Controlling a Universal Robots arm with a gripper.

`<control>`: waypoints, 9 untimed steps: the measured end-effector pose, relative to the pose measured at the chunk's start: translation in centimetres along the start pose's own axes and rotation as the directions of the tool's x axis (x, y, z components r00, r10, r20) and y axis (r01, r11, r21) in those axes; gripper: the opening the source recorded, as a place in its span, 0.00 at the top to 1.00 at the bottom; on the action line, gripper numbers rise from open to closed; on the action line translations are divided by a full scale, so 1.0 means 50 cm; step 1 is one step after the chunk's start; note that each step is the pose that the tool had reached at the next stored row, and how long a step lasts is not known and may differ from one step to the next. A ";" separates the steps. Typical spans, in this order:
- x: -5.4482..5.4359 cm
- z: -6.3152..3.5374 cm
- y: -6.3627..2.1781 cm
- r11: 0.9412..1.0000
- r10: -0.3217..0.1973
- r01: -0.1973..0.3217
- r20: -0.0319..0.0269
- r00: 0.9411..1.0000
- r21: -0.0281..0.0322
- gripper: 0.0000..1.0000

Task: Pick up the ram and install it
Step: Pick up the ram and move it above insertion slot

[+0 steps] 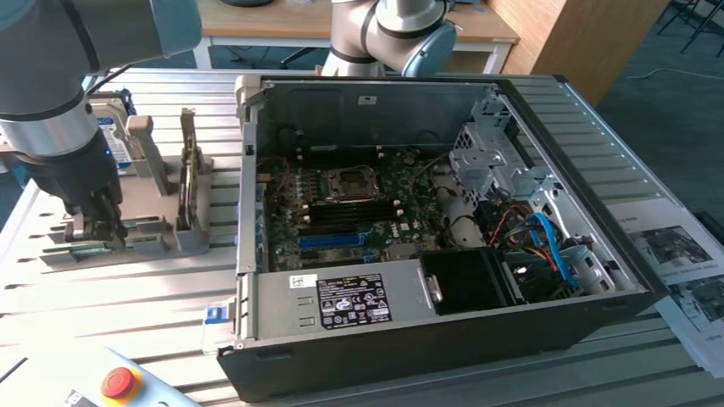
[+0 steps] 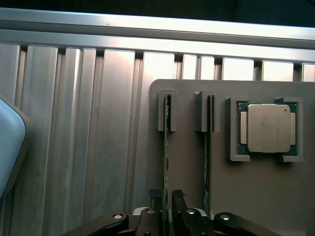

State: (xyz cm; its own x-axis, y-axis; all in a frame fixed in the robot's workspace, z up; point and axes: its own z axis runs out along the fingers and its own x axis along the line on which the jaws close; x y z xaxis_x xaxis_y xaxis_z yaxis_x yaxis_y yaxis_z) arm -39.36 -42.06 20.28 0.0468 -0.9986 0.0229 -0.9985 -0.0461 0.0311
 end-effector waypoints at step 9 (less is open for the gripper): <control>0.000 0.003 0.000 1.000 0.000 0.000 0.000 1.000 0.000 0.78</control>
State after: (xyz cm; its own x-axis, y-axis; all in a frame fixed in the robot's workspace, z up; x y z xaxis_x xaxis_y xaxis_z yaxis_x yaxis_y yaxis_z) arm -39.36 -42.05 20.15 0.0468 -0.9986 0.0230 -0.9985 -0.0460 0.0312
